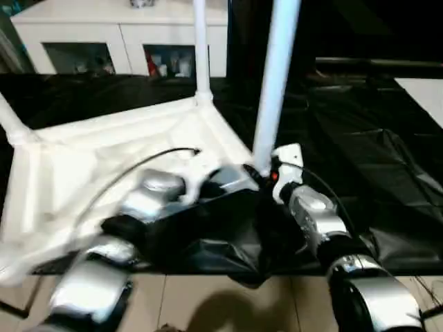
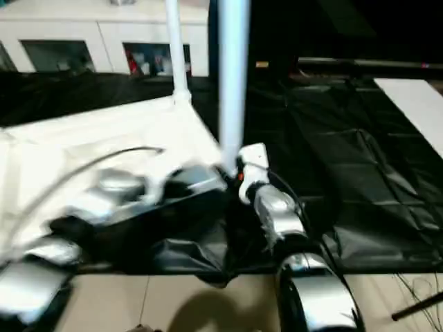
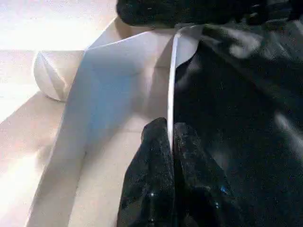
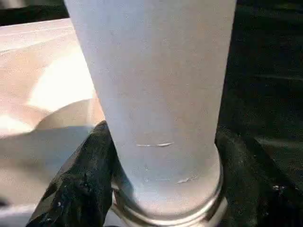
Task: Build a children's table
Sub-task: Rotate leg to tighten
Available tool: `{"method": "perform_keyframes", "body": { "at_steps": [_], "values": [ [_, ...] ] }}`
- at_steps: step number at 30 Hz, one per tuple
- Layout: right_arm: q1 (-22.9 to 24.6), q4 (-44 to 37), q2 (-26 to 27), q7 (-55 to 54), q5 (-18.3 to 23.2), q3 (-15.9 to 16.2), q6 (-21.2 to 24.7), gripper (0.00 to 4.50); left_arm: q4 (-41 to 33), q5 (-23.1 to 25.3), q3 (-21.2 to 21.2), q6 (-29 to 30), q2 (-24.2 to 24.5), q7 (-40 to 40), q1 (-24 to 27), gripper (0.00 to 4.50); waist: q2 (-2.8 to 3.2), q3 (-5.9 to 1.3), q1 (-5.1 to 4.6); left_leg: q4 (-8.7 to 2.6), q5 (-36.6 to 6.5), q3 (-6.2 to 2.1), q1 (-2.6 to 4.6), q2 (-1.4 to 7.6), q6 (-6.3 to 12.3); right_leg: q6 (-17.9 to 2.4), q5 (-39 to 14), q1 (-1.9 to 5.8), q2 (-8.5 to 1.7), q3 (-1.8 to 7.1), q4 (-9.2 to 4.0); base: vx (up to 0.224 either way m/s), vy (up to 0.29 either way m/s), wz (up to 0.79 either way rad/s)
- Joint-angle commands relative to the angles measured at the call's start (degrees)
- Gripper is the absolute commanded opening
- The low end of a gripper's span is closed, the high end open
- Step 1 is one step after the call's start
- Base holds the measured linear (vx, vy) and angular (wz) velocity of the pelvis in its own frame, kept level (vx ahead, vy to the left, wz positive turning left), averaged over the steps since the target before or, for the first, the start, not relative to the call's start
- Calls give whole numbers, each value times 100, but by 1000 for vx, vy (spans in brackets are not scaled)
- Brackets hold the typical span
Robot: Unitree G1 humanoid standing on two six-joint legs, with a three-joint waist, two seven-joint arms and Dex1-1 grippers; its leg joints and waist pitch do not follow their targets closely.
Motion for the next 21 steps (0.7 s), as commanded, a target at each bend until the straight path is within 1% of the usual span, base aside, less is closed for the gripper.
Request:
{"method": "perform_keyframes", "body": {
  "at_steps": [1,2,3,4,5,6,7,8,9,10,11,12,13,14,15,16,17,18,19,20,21],
  "values": [
    [88,290,277,-156,-116,169,140,267,129,-92,201,-206,-169,742,-148,0,-37,-323,-52,-430,-1889,-36,116,23,-22,-944,-1744,139,-86,37,-528,0,0,0],
    [78,257,255,-78,-164,202,67,267,140,-62,145,-272,-194,641,-156,0,-39,-326,-56,-427,-1837,-37,98,19,14,-945,-1668,151,-84,27,-519,0,0,0],
    [81,212,230,70,-201,228,-54,267,161,-29,84,-346,-203,518,-162,0,-44,-350,-55,-399,-1705,-21,92,23,141,-997,-1413,156,-94,19,-508,0,0,0],
    [94,173,221,197,-189,229,-105,267,163,-21,69,-361,-200,477,-156,0,-38,-358,-55,-393,-1650,-20,89,26,183,-1031,-1328,160,-96,16,-499,0,0,0],
    [121,111,219,415,-108,190,-143,300,152,-3,45,-384,-183,435,-138,0,-58,-363,-60,-378,-1539,-9,70,25,261,-1086,-1166,174,-91,10,-485,0,0,0],
    [139,59,213,530,-64,148,-218,320,243,56,3,-500,-165,405,-153,0,-67,-370,-49,-372,-1482,-6,72,28,302,-1118,-1087,179,-95,6,-476,0,0,0],
    [178,-35,183,759,-14,141,-264,334,279,73,-9,-552,-140,362,-147,0,-53,-373,-41,-361,-1380,-3,61,35,374,-1163,-945,185,-103,6,-463,0,0,0],
    [204,-92,164,893,7,149,-284,336,286,71,-6,-565,-126,339,-137,0,-63,-376,-31,-357,-1306,-2,40,30,451,-1186,-806,208,-95,-6,-444,0,0,0],
    [243,-185,108,1055,6,205,-266,347,300,66,-5,-601,-95,297,-129,0,-54,-374,-36,-360,-1233,-11,22,28,495,-1184,-730,220,-100,-13,-434,0,0,0],
    [267,-244,69,1148,1,246,-252,347,316,66,-3,-630,-75,271,-127,0,-52,-377,-38,-359,-1225,-12,31,33,506,-1203,-709,221,-99,-16,-433,0,0,0],
    [294,-304,29,1184,-31,323,-238,366,370,79,-4,-693,-66,259,-140,0,-61,-367,-53,-360,-1241,-9,27,29,509,-1230,-745,222,-97,-18,-436,0,0,0],
    [316,-346,4,1203,-51,378,-232,366,404,88,-5,-735,-61,253,-146,0,-56,-364,-51,-361,-1265,-8,34,32,500,-1236,-805,219,-104,-17,-445,0,0,0],
    [399,-511,-67,1409,-31,453,-204,375,398,85,-19,-831,-42,165,-129,0,-70,-356,-65,-369,-1343,-7,35,35,483,-1230,-944,215,-105,-16,-458,0,0,0],
    [637,-978,-245,2012,84,609,-118,375,327,47,-35,-1050,-5,-67,-72,0,-78,-344,-51,-374,-1427,-8,40,32,499,-1170,-1088,226,-99,-17,-489,0,0,0],
    [726,-1148,-312,2225,126,664,-100,375,297,30,-37,-1138,5,-158,-50,0,-76,-355,-49,-369,-1432,-15,31,45,516,-1134,-1067,228,-104,-9,-474,0,0,0],
    [802,-1283,-369,2362,148,711,-97,375,262,8,-34,-1204,6,-224,-27,0,-93,-352,-57,-375,-1423,-15,16,43,528,-1124,-1061,234,-107,-12,-476,0,0,0],
    [842,-1353,-400,2425,155,736,-101,375,242,-4,-32,-1239,5,-259,-14,0,-95,-352,-52,-372,-1400,-19,8,41,537,-1104,-1052,239,-109,-13,-473,0,0,0],
    [982,-1602,-496,2680,226,782,-36,375,203,-54,10,-1303,-8,-247,7,0,-115,-358,-76,-367,-1332,-20,-6,37,549,-1122,-1010,243,-111,-16,-465,0,0,0],
    [1105,-1822,-578,2903,289,815,26,375,167,-105,49,-1346,-18,-255,23,0,-106,-355,-69,-356,-1332,-12,15,45,593,-1139,-1001,227,-109,-11,-472,0,0,0],
    [1332,-2230,-730,3265,411,841,167,380,53,-273,130,-1299,-25,-480,54,28,-120,-358,-53,-352,-1285,-10,8,51,642,-1153,-942,242,-111,-12,-465,0,0,0],
    [1527,-2602,-854,3595,570,873,303,379,-136,-444,227,-1185,-18,-635,97,44,-109,-371,-14,-338,-1136,-8,21,70,717,-1219,-708,235,-115,-3,-440,0,0,0]
  ]
}}
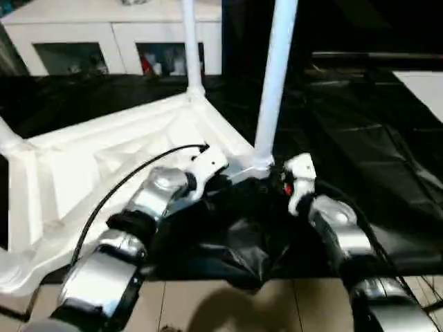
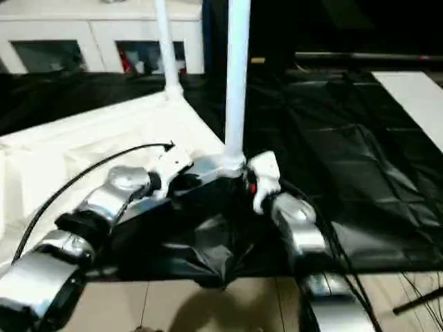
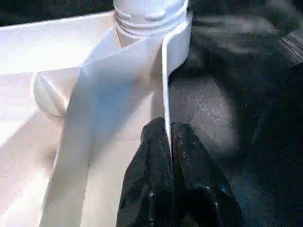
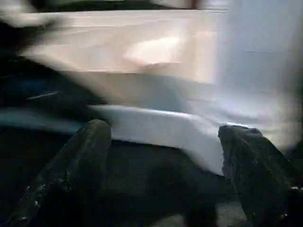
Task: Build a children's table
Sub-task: Rotate leg to tighten
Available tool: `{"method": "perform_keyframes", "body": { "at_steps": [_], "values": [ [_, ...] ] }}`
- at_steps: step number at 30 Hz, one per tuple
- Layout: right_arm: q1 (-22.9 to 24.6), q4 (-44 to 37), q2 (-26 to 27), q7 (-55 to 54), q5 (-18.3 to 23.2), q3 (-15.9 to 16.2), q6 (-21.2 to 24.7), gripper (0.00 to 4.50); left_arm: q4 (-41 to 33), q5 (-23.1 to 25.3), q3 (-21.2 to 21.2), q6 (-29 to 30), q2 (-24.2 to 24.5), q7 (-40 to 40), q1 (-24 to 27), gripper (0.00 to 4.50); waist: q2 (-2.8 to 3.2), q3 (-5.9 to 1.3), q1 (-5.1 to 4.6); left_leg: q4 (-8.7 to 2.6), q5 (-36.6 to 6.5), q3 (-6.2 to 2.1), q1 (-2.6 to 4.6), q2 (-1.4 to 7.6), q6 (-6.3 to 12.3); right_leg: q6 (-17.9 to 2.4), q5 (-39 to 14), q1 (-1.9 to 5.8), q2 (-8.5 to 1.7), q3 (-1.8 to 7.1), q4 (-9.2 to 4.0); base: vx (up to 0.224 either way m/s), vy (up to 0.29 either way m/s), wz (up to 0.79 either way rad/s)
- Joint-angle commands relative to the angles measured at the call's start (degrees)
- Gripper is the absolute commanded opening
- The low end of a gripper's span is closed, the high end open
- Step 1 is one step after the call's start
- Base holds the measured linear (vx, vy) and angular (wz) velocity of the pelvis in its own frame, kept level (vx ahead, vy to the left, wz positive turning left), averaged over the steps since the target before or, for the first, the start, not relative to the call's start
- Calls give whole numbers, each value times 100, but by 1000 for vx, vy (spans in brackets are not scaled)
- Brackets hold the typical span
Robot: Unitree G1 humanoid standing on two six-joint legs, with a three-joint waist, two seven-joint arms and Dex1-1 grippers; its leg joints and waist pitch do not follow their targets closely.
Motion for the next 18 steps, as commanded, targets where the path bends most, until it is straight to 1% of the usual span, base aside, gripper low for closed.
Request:
{"method": "perform_keyframes", "body": {
  "at_steps": [1,2,3,4,5,6,7,8,9,10,11,12,13,14,15,16,17,18],
  "values": [
    [132,-634,-83,625,273,201,249,379,-470,-453,119,-184,-157,-512,78,55,-119,-360,61,-316,-1091,-14,73,76,728,-1339,-606,259,-92,46,-425,0,0,0],
    [152,-675,-94,662,295,205,270,379,-506,-485,134,-158,-155,-547,85,58,-98,-384,96,-304,-964,-8,78,98,766,-1472,-336,251,-88,38,-381,0,0,0],
    [205,-793,-119,777,369,217,333,379,-713,-593,164,-47,-123,-695,136,58,-94,-388,112,-299,-890,-3,92,107,773,-1544,-176,239,-77,34,-361,0,0,0],
    [232,-860,-121,845,420,227,366,379,-933,-662,162,50,-72,-814,197,79,-89,-397,123,-288,-757,-3,80,120,815,-1660,162,245,-68,25,-312,0,0,0],
    [250,-929,-123,849,439,240,416,379,-1088,-719,164,176,-25,-918,236,91,-91,-403,120,-267,-647,3,72,117,839,-1719,433,234,-55,20,-274,0,0,0],
    [243,-959,-109,830,442,252,462,379,-1252,-760,156,317,43,-1021,278,97,-89,-408,113,-257,-596,-6,57,108,862,-1732,539,243,-57,15,-254,0,0,0],
    [221,-960,-83,788,423,255,481,379,-1401,-760,120,466,138,-1121,318,99,-102,-390,92,-255,-615,4,47,84,882,-1720,533,240,-52,12,-264,0,0,0],
    [216,-961,-76,777,418,256,486,379,-1439,-760,111,504,162,-1146,328,102,-103,-379,77,-268,-734,6,52,82,853,-1698,314,240,-71,18,-286,0,0,0],
    [196,-960,-53,741,400,258,501,379,-1567,-754,78,629,246,-1230,362,102,-103,-377,66,-267,-789,12,54,81,835,-1681,220,237,-69,23,-298,0,0,0],
    [170,-939,-30,719,396,255,504,379,-1644,-737,44,697,320,-1298,392,121,-104,-364,48,-279,-923,14,62,79,752,-1614,-30,230,-76,37,-328,0,0,0],
    [98,-880,37,655,382,247,515,379,-1865,-688,-54,891,534,-1494,475,135,-173,-363,38,-284,-940,18,60,85,730,-1595,-99,236,-85,42,-330,0,0,0],
    [42,-823,83,635,368,251,507,379,-2017,-651,-105,1017,693,-1606,536,141,-126,-347,19,-310,-1006,4,40,79,679,-1539,-315,231,-83,43,-336,0,0,0],
    [-119,-702,226,579,337,275,530,379,-2529,-525,-264,1429,1226,-1983,745,139,-189,-361,13,-310,-1039,-5,51,99,636,-1534,-388,234,-105,39,-329,0,0,0],
    [-240,-607,322,497,293,293,533,379,-2911,-460,-313,1707,1587,-2188,896,141,-226,-355,-56,-337,-1005,-32,-9,85,584,-1481,-513,256,-106,35,-303,0,0,0],
    [-251,-598,330,487,287,296,532,379,-2950,-456,-311,1732,1620,-2200,910,168,-127,-335,-93,-372,-1005,-52,18,104,489,-1454,-574,222,-99,39,-305,0,0,0],
    [-289,-569,356,452,268,304,529,379,-3074,-444,-306,1813,1725,-2242,957,179,-124,-326,-103,-343,-1043,-16,106,108,394,-1515,-473,164,-58,52,-321,0,0,0],
    [-384,-460,413,370,251,299,497,379,-3298,-441,-288,1955,1894,-2308,1048,179,-197,-329,-98,-333,-1003,3,109,107,381,-1539,-376,177,-47,57,-307,0,0,0],
    [-541,-241,511,258,241,270,451,379,-3593,-447,-289,2146,2093,-2400,1183,182,-215,-334,-61,-333,-880,12,109,111,386,-1574,-212,192,-55,65,-281,0,0,0]
  ]
}}
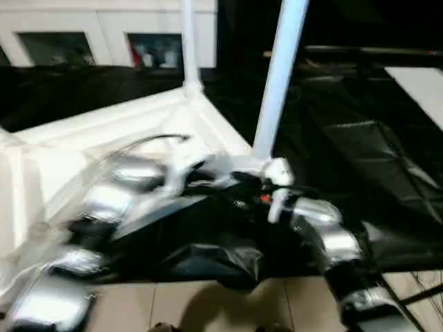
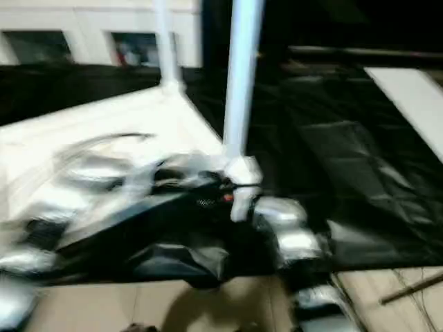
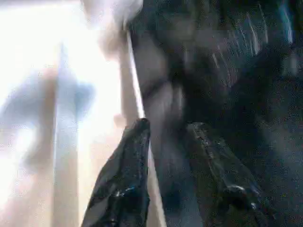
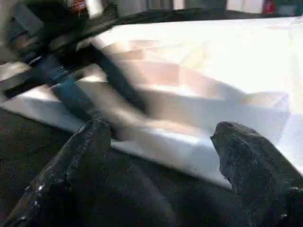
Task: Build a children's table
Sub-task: Rotate leg to tighten
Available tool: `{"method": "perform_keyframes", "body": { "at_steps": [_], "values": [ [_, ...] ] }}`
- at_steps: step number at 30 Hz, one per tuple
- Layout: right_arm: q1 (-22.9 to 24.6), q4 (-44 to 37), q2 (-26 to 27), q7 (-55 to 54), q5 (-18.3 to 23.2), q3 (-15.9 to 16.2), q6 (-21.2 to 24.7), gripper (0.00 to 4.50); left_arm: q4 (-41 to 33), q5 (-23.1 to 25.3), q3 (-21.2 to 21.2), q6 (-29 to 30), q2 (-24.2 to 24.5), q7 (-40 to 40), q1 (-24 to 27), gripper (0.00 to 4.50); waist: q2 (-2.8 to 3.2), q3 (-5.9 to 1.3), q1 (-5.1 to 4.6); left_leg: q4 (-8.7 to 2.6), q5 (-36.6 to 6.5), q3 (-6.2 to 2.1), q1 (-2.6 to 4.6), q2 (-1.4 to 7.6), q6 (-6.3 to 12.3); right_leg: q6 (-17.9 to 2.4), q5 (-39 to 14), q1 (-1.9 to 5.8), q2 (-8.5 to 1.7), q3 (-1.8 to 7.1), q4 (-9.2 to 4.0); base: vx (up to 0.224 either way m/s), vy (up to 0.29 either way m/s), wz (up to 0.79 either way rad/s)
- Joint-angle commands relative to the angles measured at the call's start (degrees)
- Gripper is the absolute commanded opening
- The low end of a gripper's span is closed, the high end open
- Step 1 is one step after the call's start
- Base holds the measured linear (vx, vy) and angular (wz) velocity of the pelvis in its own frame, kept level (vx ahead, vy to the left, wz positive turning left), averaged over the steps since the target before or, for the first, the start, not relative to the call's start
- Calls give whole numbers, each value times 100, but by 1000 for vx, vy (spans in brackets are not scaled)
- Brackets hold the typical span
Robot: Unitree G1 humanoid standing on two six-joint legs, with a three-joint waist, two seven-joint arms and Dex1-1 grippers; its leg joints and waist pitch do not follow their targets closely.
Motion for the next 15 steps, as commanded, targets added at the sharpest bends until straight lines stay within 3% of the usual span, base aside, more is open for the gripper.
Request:
{"method": "perform_keyframes", "body": {
  "at_steps": [1,2,3,5,7,8,9,12,13,14,15],
  "values": [
    [-374,354,158,-275,-60,-97,-94,379,-687,80,-112,451,295,-265,234,181,-32,-412,19,-386,-770,10,185,71,333,-1612,-74,260,-84,66,-275,0,0,0],
    [-419,415,185,-316,-64,-101,-107,379,-781,75,-117,511,350,-292,281,197,-6,-420,38,-379,-750,9,202,87,299,-1635,-17,253,-101,63,-254,0,0,0],
    [-543,589,255,-484,-106,-111,-165,379,-993,70,-131,637,462,-337,400,213,-6,-407,27,-388,-724,10,186,75,295,-1616,26,260,-81,63,-257,0,0,0],
    [-678,763,345,-630,-116,-133,-194,379,-1268,55,-160,808,582,-365,556,223,-5,-419,45,-370,-627,31,233,64,239,-1638,309,249,-61,63,-238,0,0,0],
    [-835,947,449,-896,-149,-175,-246,379,-1453,54,-175,916,647,-339,698,237,-29,-423,28,-366,-505,26,194,43,234,-1645,448,282,-62,64,-215,0,0,0],
    [-990,1116,571,-1154,-128,-261,-274,379,-1553,77,-193,967,672,-285,814,252,-39,-427,40,-354,-470,37,213,44,234,-1638,513,277,-67,74,-210,0,0,0],
    [-1149,1310,689,-1554,-127,-366,-331,379,-1658,95,-235,1055,713,-172,910,252,-66,-431,35,-358,-445,38,203,38,229,-1621,497,291,-72,76,-209,0,0,0],
    [-1258,1447,786,-1849,-89,-472,-369,379,-1692,132,-262,1111,727,-67,959,281,-57,-420,25,-363,-500,30,199,35,200,-1570,357,288,-71,85,-209,0,0,0],
    [-1361,1602,889,-2214,18,-645,-368,379,-1726,212,-261,1191,739,49,993,292,-55,-423,24,-364,-537,30,205,33,173,-1525,306,287,-71,87,-210,0,0,0],
    [-1421,1716,966,-2459,141,-815,-368,379,-1712,336,-228,1240,736,213,1000,292,-90,-424,23,-364,-574,31,206,30,164,-1487,246,287,-68,89,-217,0,0,0],
    [-1421,1716,966,-2459,141,-815,-368,379,-1712,336,-228,1240,736,213,1000,292,-79,-420,22,-369,-609,29,207,32,154,-1466,211,287,-72,95,-220,0,0,0]
  ]
}}
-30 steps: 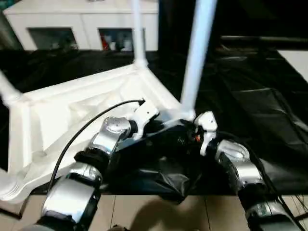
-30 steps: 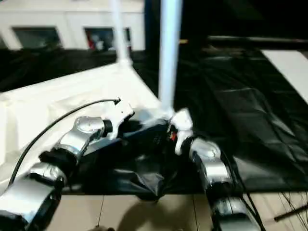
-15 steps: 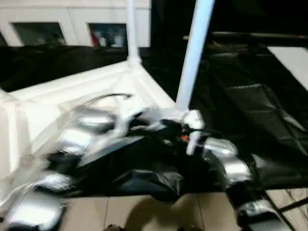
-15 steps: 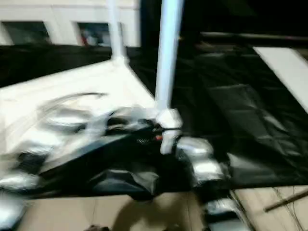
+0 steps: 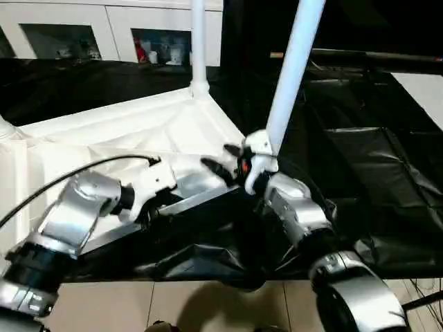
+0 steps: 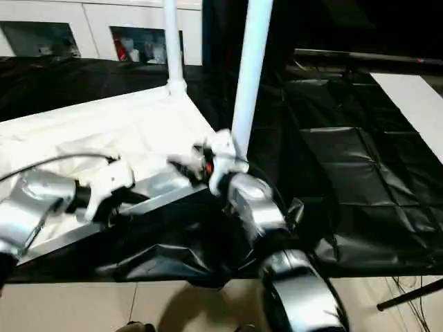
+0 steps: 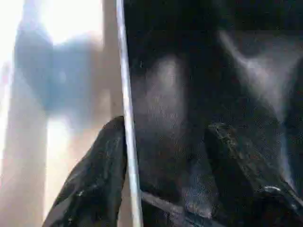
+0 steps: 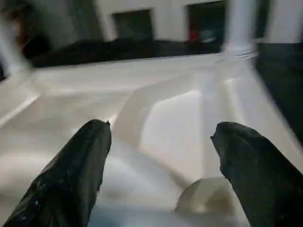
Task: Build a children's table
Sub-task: Rotate leg to tighten
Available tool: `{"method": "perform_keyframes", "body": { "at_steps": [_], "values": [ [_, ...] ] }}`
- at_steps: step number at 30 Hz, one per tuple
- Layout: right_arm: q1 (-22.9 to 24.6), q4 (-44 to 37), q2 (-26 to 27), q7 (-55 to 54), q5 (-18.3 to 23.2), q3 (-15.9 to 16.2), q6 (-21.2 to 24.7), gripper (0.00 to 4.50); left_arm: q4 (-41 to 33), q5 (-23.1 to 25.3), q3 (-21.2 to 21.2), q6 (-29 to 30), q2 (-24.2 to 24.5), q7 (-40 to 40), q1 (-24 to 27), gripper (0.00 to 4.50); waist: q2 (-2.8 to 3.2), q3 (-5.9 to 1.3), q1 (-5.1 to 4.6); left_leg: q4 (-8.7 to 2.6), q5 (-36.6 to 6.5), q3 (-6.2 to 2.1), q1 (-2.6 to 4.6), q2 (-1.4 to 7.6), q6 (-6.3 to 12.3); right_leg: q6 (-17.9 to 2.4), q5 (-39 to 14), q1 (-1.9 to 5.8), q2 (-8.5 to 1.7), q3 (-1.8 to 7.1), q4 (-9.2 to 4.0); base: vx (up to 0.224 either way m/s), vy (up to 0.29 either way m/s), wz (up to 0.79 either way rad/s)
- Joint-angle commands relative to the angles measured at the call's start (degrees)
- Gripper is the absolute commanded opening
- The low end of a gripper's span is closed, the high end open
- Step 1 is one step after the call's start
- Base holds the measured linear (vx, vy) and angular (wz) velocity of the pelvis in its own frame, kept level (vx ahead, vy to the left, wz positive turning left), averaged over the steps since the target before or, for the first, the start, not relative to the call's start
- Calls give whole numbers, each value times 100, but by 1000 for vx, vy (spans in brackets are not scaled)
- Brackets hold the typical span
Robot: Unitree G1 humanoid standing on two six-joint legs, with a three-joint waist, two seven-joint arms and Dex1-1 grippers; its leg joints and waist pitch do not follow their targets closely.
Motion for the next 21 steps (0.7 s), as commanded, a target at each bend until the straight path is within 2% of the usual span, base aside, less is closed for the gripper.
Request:
{"method": "perform_keyframes", "body": {
  "at_steps": [1,6,7,9,12,14,17,21],
  "values": [
    [-44,175,28,-317,169,-222,-34,379,-97,178,-23,85,19,190,25,318,83,-422,11,-380,-681,12,210,44,108,-1413,169,269,-72,82,-239,0,0,0],
    [-145,488,30,-954,411,-621,-162,379,-44,444,-21,11,110,537,48,332,70,-419,15,-393,-894,-1,217,39,-59,-1338,75,263,-54,83,-246,0,0,0],
    [-197,611,-1,-1129,479,-757,-226,379,-48,482,-17,1,113,658,50,332,73,-417,31,-392,-1053,7,248,48,-119,-1303,-74,234,-51,89,-262,0,0,0],
    [-262,762,-64,-1378,569,-951,-311,379,-18,552,-14,-56,106,832,32,332,78,-412,56,-393,-1171,11,258,50,-177,-1266,-205,217,-50,96,-274,0,0,0],
    [-299,857,-147,-1601,586,-1082,-411,379,40,571,-6,-110,82,950,-8,332,83,-413,105,-390,-1192,21,282,47,-213,-1207,-218,189,-31,92,-275,0,0,0],
    [-338,956,-263,-1830,655,-1269,-488,379,88,558,33,-158,42,1069,-67,332,74,-425,121,-384,-1093,13,236,33,-225,-1173,-94,223,-30,90,-248,0,0,0],
    [-379,1062,-416,-2052,699,-1428,-563,379,121,557,86,-190,-4,1157,-124,332,72,-428,140,-375,-1121,15,241,34,-255,-1136,-145,216,-30,87,-249,0,0,0],
    [-419,1187,-663,-2201,749,-1549,-678,379,189,594,90,-257,-25,1230,-170,332,55,-427,221,-364,-1197,19,232,30,-288,-1042,-301,211,-27,85,-252,0,0,0]
  ]
}}
